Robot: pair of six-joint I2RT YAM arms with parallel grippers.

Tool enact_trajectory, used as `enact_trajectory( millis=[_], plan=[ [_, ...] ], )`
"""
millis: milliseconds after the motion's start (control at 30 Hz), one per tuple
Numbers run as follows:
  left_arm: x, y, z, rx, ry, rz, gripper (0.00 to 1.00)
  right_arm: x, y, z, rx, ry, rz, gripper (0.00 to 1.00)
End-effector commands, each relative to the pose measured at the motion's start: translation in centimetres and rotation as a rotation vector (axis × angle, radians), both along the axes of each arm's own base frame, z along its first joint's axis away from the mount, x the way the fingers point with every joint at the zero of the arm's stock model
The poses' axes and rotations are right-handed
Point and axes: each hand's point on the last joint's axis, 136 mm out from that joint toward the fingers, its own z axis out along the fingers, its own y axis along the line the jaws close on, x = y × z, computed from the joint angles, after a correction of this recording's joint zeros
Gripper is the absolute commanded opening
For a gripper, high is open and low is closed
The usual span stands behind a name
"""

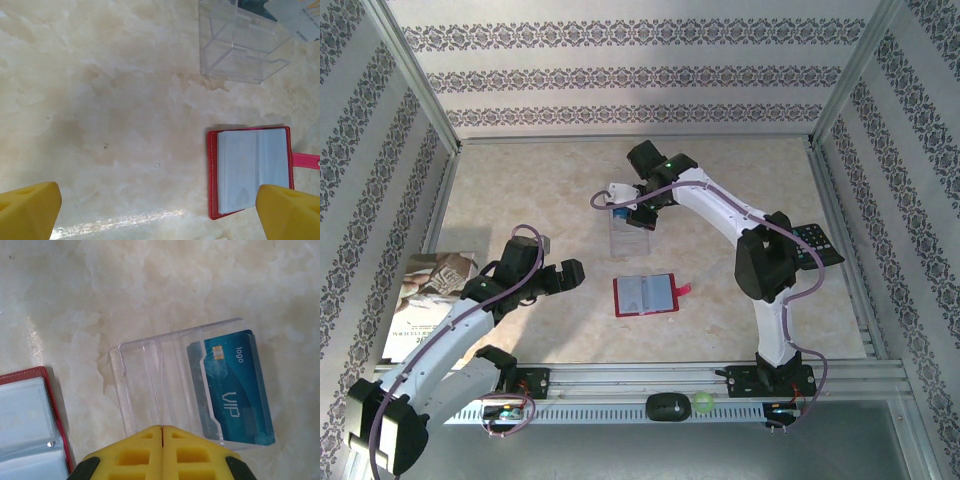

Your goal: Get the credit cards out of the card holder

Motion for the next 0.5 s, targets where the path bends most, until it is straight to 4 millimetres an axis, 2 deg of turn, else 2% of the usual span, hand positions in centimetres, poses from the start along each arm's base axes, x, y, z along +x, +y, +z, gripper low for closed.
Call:
enact_trajectory(
  millis=[0,467],
  plan=[
    [0.2,0.2,-0.2,-0.003,0.005,0.008,1.00,-0.7,0.0,-1.5,-0.041,0.030,0.035,0.00],
    [0.6,0.2,-1.0,-0.006,0.022,0.012,1.00,-1.6,0.5,-4.0,-0.082,0.095,0.070,0.00]
  ],
)
